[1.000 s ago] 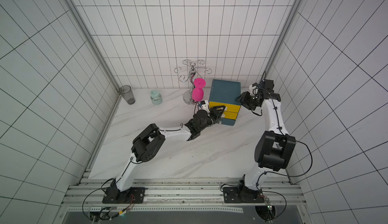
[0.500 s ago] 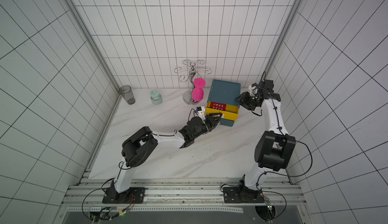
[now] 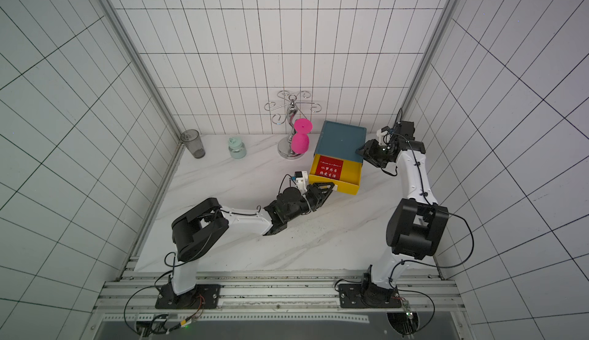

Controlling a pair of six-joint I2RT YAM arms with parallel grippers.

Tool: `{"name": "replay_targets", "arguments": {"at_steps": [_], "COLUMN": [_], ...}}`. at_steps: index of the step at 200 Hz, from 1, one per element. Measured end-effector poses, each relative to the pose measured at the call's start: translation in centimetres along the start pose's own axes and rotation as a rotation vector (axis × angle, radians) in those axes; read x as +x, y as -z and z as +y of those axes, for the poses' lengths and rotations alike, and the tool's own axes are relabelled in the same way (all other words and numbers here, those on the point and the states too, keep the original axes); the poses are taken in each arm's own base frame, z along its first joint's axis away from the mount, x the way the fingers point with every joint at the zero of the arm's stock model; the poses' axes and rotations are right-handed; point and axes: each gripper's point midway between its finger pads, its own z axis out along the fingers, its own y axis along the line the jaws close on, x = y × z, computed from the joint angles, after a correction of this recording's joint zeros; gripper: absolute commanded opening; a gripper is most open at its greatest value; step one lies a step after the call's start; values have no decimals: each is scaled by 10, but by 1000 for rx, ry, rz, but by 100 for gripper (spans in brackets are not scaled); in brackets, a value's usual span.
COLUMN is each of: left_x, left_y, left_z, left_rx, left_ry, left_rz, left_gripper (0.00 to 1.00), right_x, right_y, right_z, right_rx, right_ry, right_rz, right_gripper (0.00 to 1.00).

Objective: Take the postcards out of the drawer
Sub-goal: Open the drawer in the storage box.

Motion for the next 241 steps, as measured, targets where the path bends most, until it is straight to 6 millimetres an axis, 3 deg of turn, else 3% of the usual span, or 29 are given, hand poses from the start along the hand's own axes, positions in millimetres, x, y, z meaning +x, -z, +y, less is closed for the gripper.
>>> {"name": "replay_targets", "arguments": {"at_steps": [135, 157, 191, 241], "left_x": [9, 14, 18, 15], "left_y": [16, 21, 28, 35], "left_z": [5, 13, 23, -7], "left_rx": [-24, -59, -106, -92], "left_ry": [3, 3, -13, -115], "left_rz": [30, 48, 67, 73], "left_gripper": [38, 38, 50, 62], "right_x": [0, 0, 0, 0], "right_y": [-1, -1, -1, -1], "right_z": [-1, -1, -1, -1], "right_rx": [1, 1, 1, 1], "right_ry": [-2, -2, -2, -2], "right_rz": [3, 3, 3, 3], "right_gripper": [47, 47, 47, 48]}}
